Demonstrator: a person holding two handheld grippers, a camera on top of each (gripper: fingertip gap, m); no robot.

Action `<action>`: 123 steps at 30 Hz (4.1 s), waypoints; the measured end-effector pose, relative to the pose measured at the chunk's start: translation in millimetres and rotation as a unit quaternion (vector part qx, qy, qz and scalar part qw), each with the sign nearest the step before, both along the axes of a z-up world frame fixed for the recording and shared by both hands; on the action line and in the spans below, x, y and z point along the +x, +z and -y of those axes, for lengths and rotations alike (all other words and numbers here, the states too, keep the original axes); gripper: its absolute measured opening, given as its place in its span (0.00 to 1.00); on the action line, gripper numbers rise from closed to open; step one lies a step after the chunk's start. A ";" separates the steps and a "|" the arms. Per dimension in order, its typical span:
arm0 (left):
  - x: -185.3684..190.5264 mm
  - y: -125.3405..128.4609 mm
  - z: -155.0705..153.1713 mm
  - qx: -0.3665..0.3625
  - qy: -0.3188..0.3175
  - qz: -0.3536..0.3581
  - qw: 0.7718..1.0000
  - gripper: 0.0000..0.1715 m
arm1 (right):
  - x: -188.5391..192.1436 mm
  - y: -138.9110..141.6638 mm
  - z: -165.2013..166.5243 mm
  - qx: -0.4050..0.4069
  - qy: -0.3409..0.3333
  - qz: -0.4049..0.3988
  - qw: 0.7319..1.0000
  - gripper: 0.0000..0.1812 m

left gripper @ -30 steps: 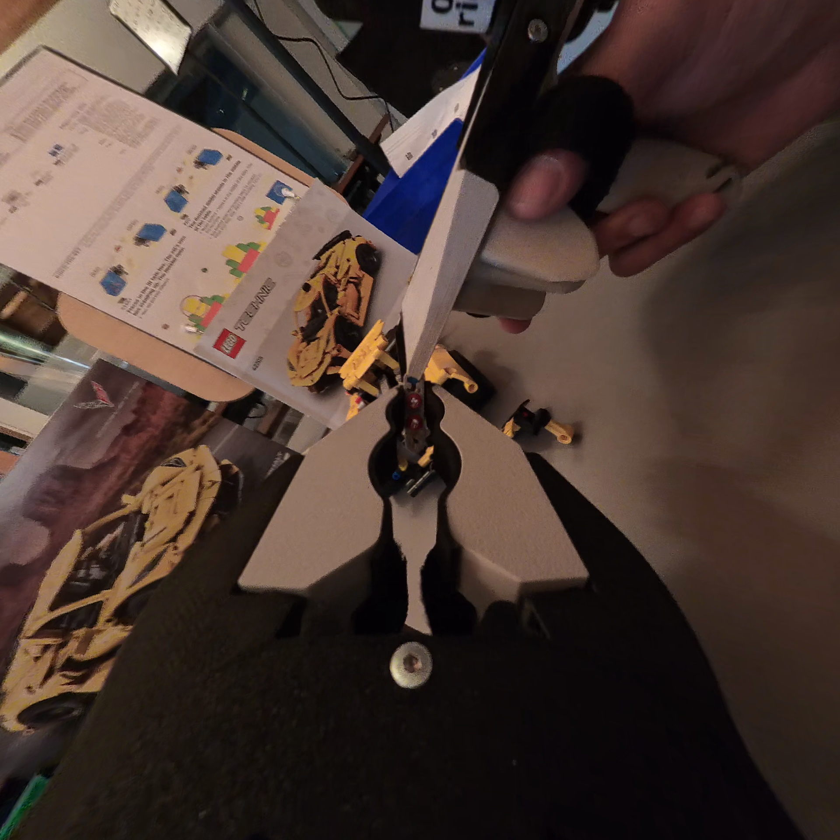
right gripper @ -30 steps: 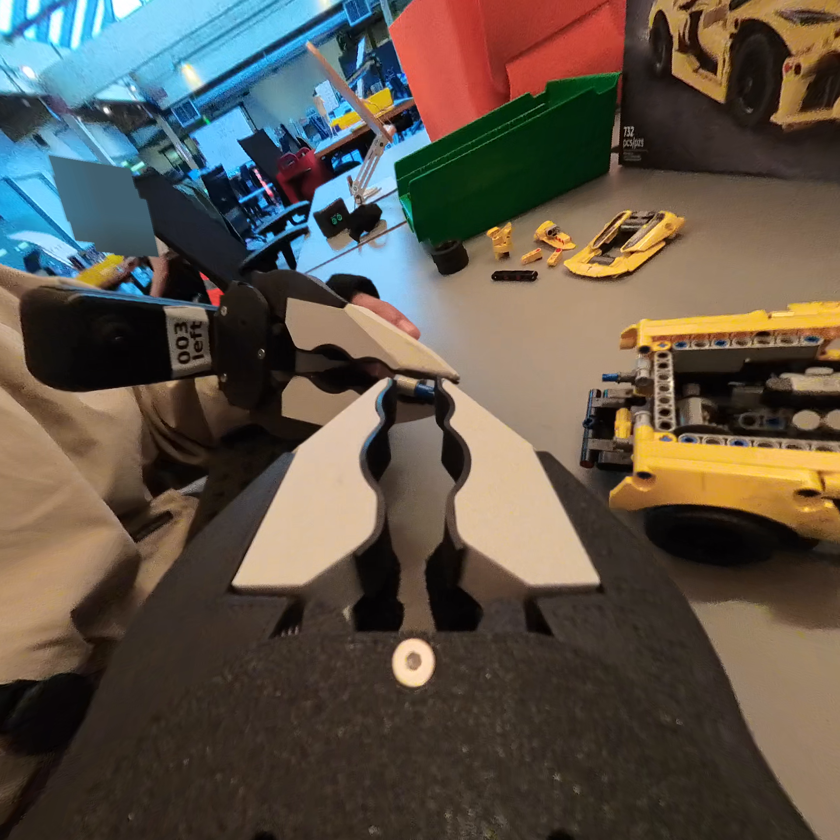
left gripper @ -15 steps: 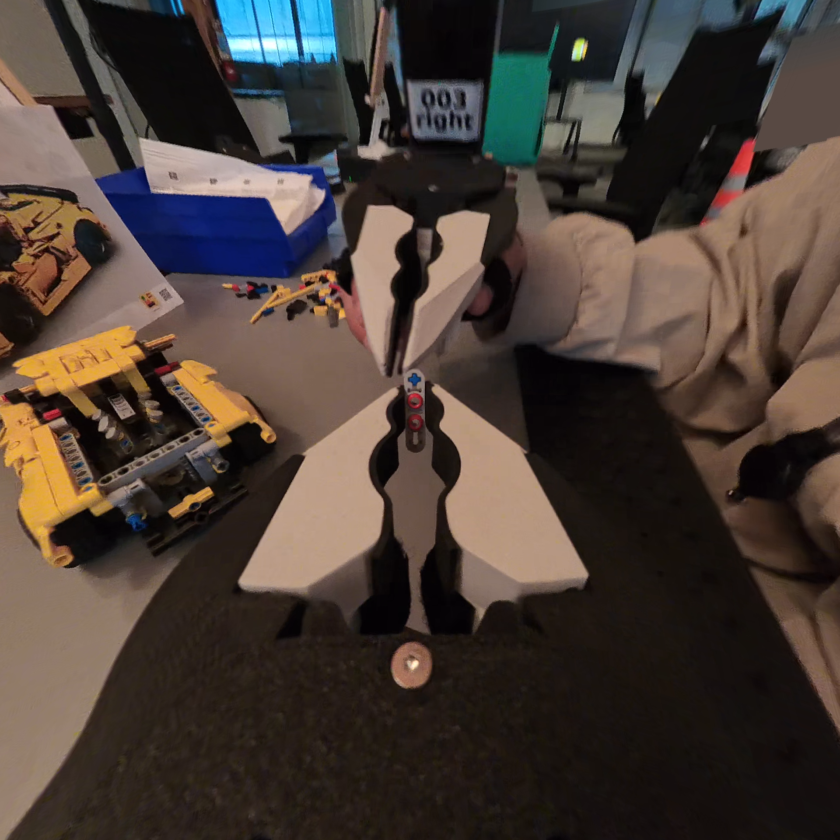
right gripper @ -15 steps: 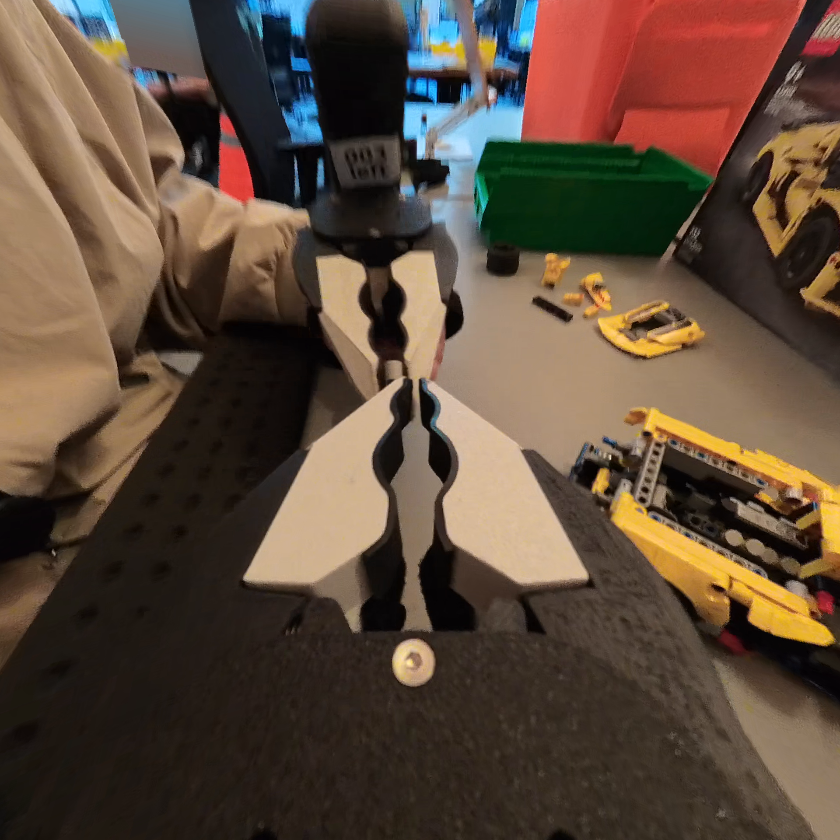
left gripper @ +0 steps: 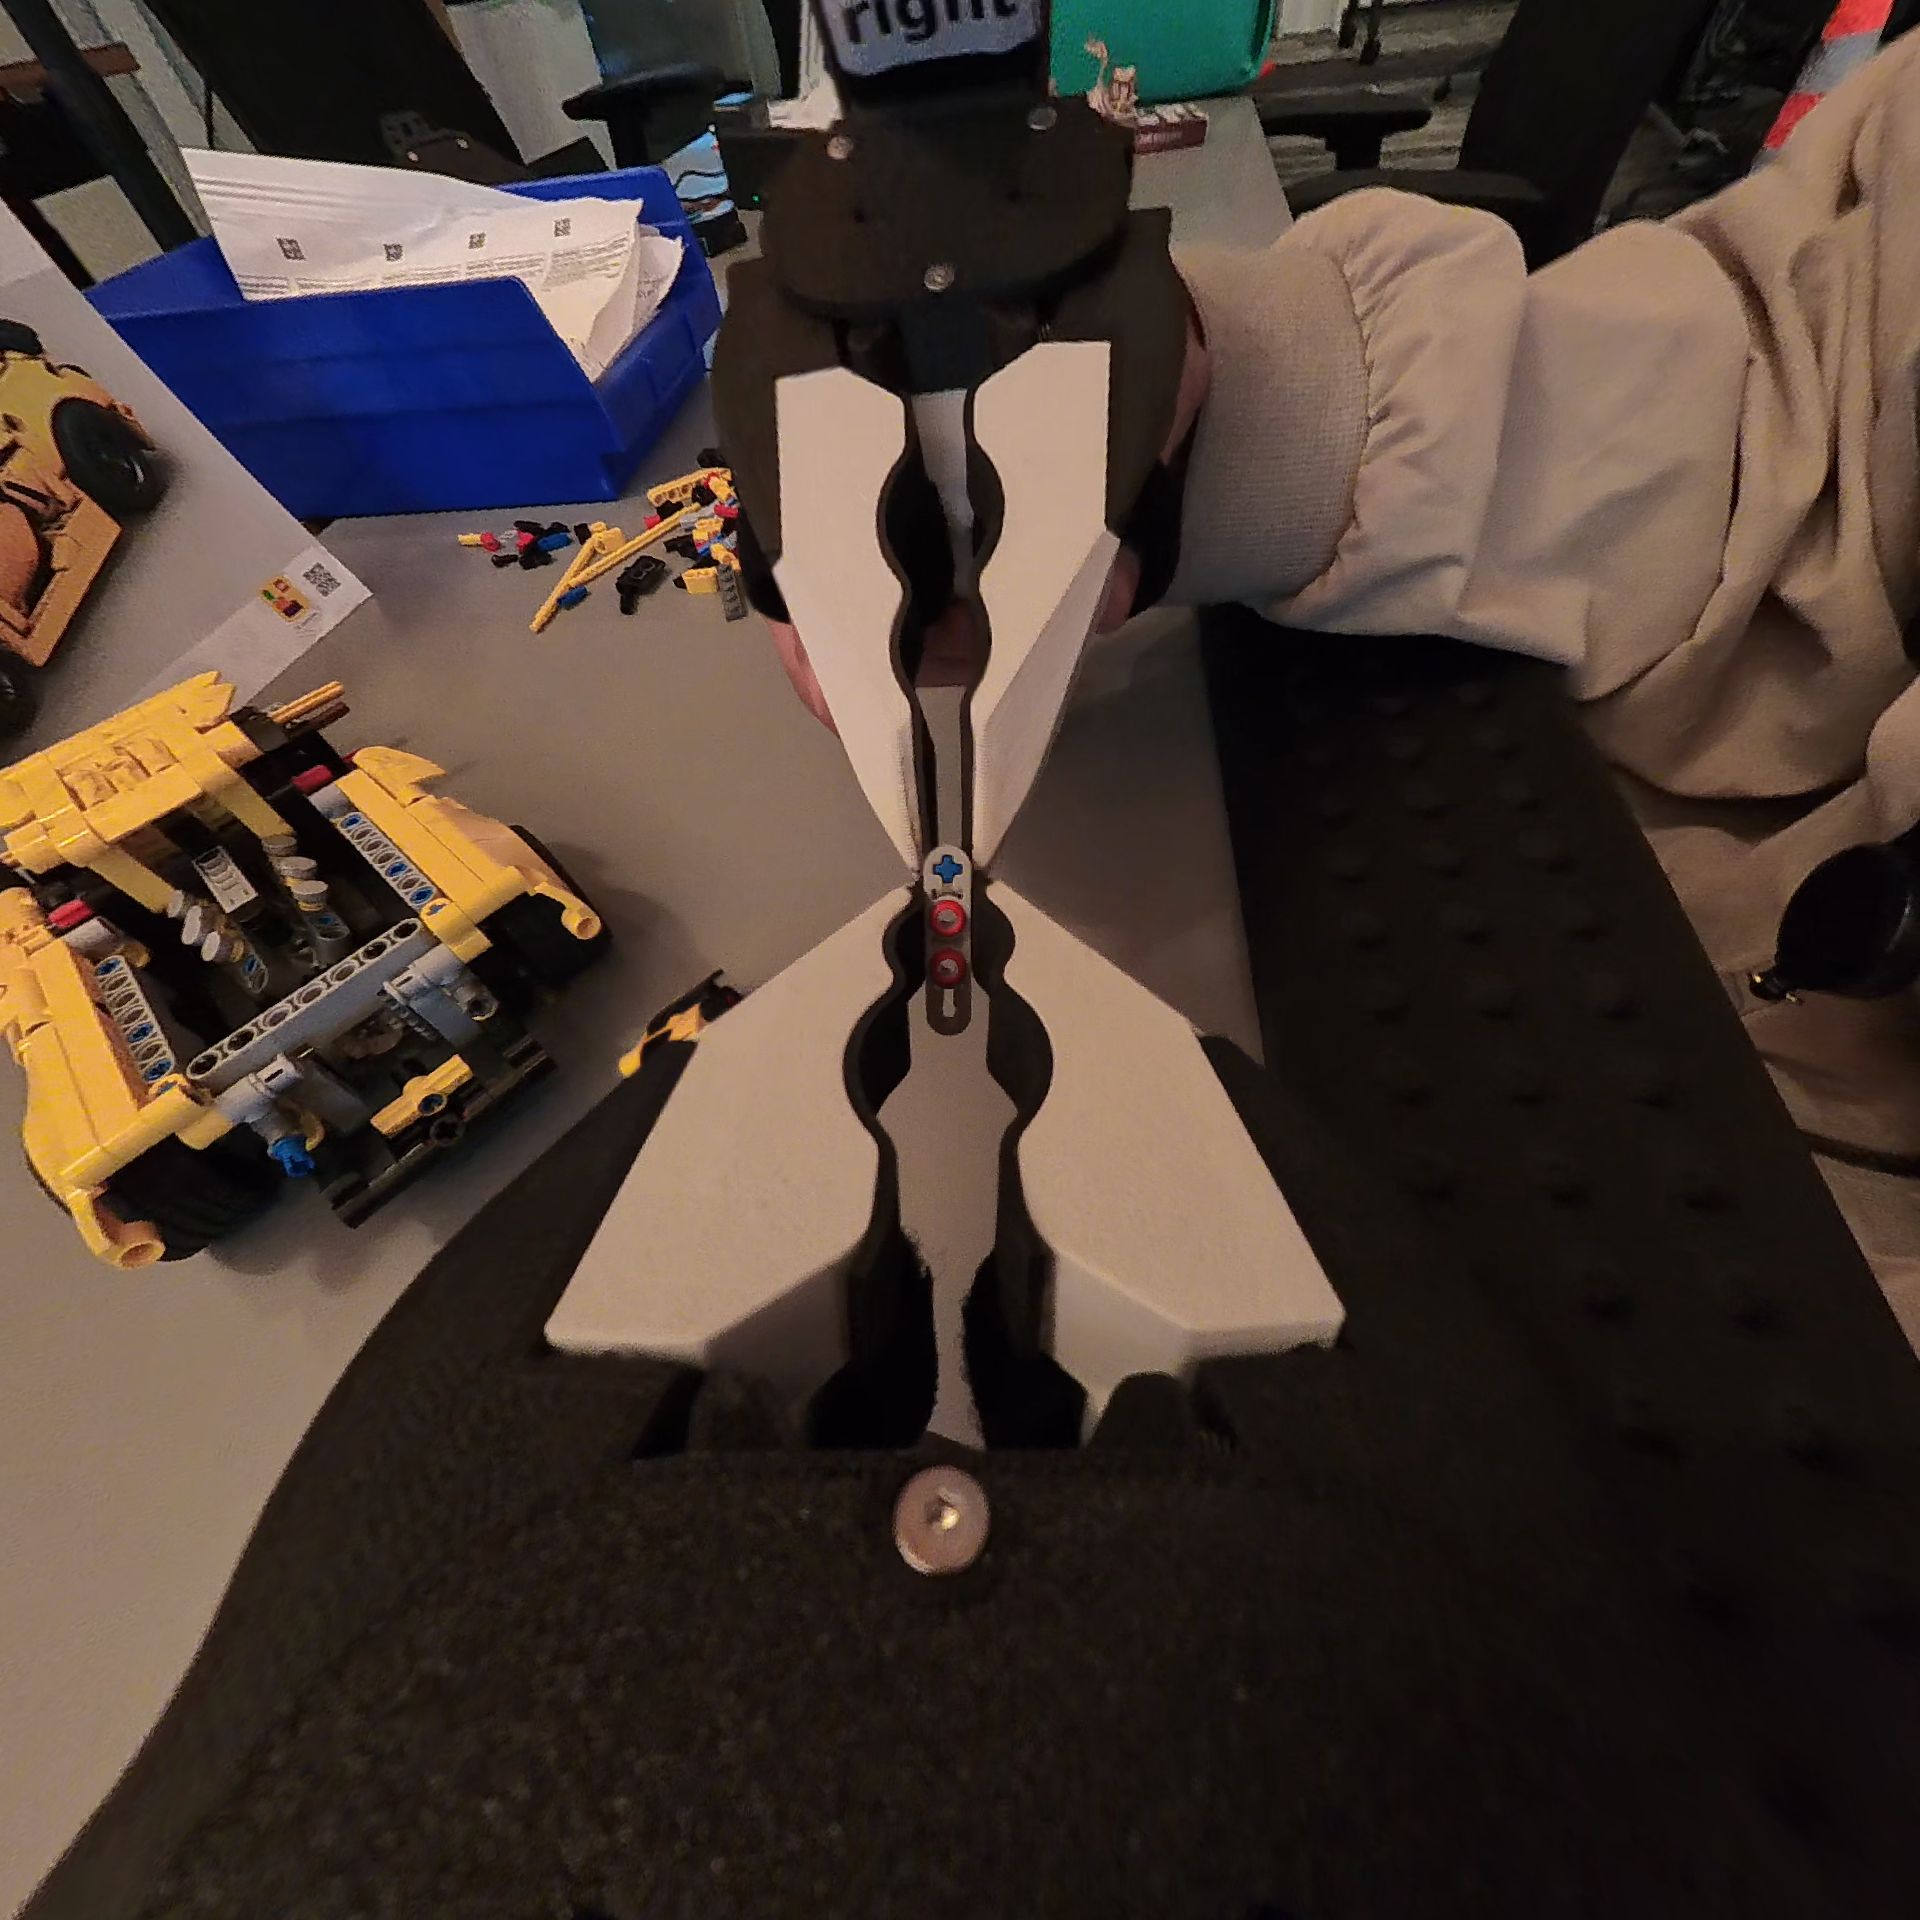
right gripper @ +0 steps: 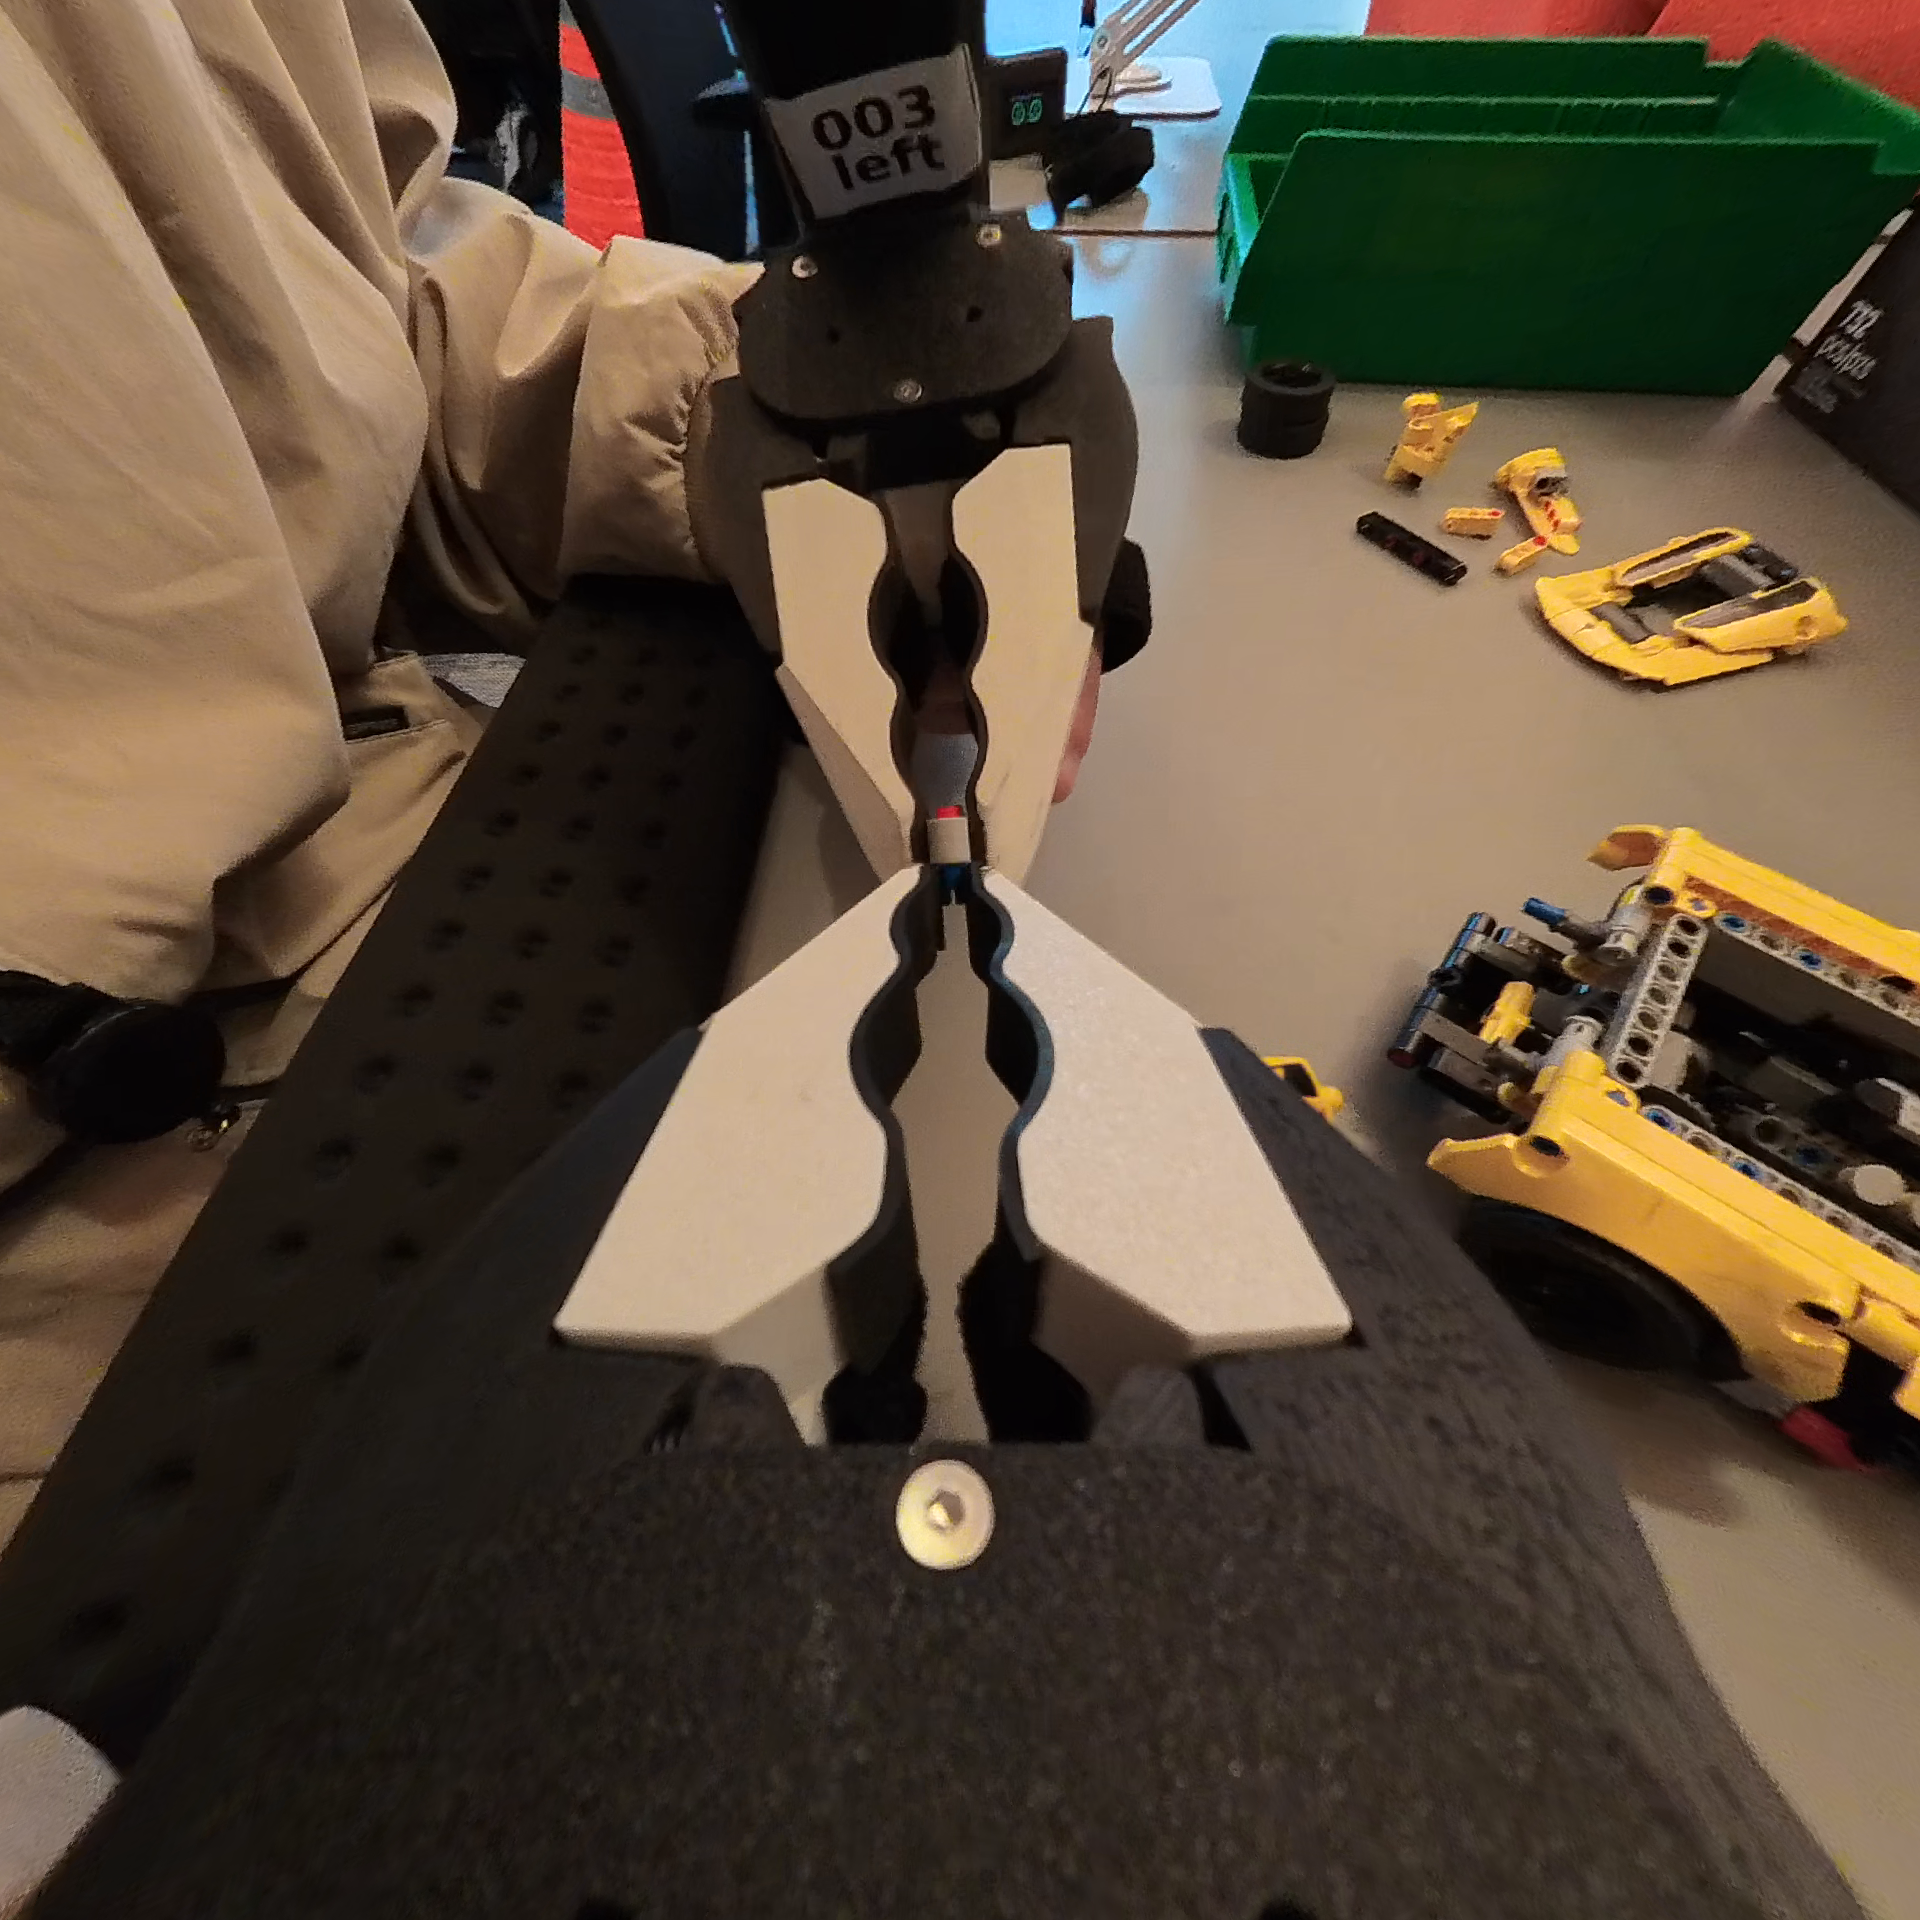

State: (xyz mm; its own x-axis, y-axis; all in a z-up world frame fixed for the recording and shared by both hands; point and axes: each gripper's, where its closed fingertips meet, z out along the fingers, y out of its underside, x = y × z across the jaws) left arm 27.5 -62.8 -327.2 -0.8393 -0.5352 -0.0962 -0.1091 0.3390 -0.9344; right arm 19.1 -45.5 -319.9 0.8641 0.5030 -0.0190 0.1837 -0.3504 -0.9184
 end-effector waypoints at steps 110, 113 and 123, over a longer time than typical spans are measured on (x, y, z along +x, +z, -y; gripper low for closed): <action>49.1 -1.0 -54.7 -0.190 0.105 -0.175 0.960 0.03 | 68.0 -9.6 -44.7 0.027 -0.279 0.117 0.953 0.00; 49.4 15.2 -60.1 -0.288 0.085 -0.214 0.930 0.03 | 61.5 6.5 -40.4 0.064 -0.256 0.057 0.963 0.01; 44.0 40.3 -57.5 -0.454 0.011 -0.304 0.838 0.03 | 60.2 25.9 -46.2 0.130 -0.303 0.181 0.926 0.09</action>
